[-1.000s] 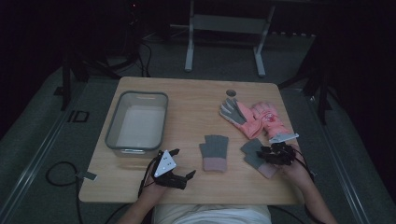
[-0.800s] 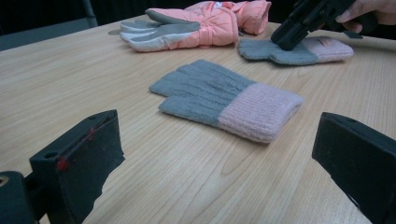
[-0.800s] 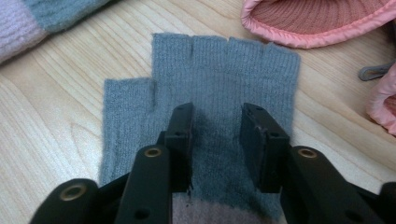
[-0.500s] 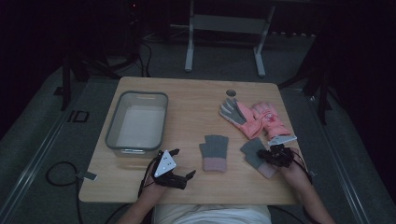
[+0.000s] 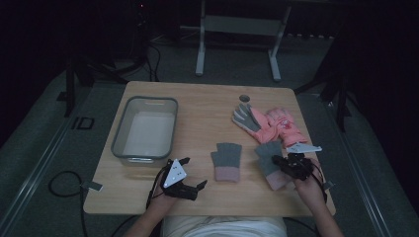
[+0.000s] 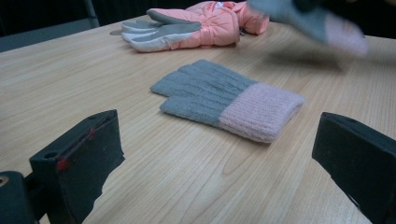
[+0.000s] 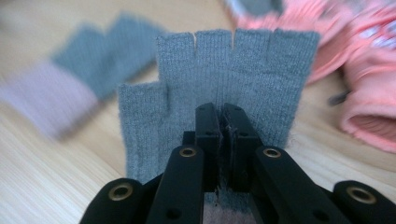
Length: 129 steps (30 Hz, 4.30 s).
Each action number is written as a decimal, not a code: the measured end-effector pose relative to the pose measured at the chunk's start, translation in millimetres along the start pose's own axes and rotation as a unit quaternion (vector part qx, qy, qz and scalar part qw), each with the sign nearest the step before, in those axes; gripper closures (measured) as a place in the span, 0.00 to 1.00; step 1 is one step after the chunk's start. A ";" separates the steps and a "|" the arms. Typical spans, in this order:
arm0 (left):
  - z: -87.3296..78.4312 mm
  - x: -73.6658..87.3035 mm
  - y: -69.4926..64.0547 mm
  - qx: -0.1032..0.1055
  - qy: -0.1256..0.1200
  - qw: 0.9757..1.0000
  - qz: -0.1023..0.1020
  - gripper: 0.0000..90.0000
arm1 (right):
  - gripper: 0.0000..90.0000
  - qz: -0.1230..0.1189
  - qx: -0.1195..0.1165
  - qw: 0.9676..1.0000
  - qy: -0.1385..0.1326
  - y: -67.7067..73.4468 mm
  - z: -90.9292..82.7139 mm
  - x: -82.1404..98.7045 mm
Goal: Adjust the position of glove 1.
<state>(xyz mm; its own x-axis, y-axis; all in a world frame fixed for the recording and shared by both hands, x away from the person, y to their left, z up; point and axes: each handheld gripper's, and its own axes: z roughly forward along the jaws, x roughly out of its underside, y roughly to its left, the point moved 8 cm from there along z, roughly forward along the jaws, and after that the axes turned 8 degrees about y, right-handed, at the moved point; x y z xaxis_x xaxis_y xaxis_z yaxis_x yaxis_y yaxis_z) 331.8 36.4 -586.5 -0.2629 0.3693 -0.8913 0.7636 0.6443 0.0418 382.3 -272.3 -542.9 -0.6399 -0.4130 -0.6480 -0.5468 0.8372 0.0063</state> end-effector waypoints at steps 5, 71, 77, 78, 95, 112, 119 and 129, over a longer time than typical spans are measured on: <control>0.1 0.1 -0.1 0.001 0.001 1.000 0.000 0.01 | 0.95 0.044 0.013 0.998 -0.034 9.3 -19.2 -15.3; 0.8 -0.7 -2.0 0.018 -0.001 1.000 0.000 0.01 | 0.70 -0.044 -0.019 0.998 0.044 -20.7 33.9 24.4; 0.8 -0.7 -2.1 0.018 -0.001 1.000 0.001 0.01 | 0.67 -0.042 -0.022 0.997 0.063 -20.8 48.1 33.0; 0.9 -0.7 -2.2 0.018 -0.001 1.000 0.001 0.01 | 0.69 -0.038 -0.025 0.997 0.062 -20.9 48.1 33.3; 0.9 -0.9 -2.1 0.017 -0.002 1.000 0.002 0.01 | 0.96 -0.011 0.016 0.999 0.041 -13.3 36.6 29.2; 0.7 -1.0 -1.6 0.012 -0.004 1.000 -0.001 0.01 | 0.96 0.006 -0.014 0.998 -0.059 30.4 -23.5 -52.8; 0.6 -0.9 -1.1 0.011 -0.004 1.000 0.000 0.01 | 0.96 -0.013 -0.045 0.996 -0.070 72.1 -6.4 -79.6; 0.6 -0.8 -1.6 0.012 -0.004 1.000 -0.001 0.01 | 0.96 -0.032 -0.083 0.995 -0.037 104.6 34.0 -81.6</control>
<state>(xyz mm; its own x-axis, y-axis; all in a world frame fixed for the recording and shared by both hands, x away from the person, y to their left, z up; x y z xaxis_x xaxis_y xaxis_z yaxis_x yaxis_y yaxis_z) 331.1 34.7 -586.1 -0.2606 0.3627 -0.8947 0.7768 0.6291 0.0288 395.6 -138.8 -515.2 -0.5624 -0.4314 -0.7054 -0.6710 0.7366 0.0845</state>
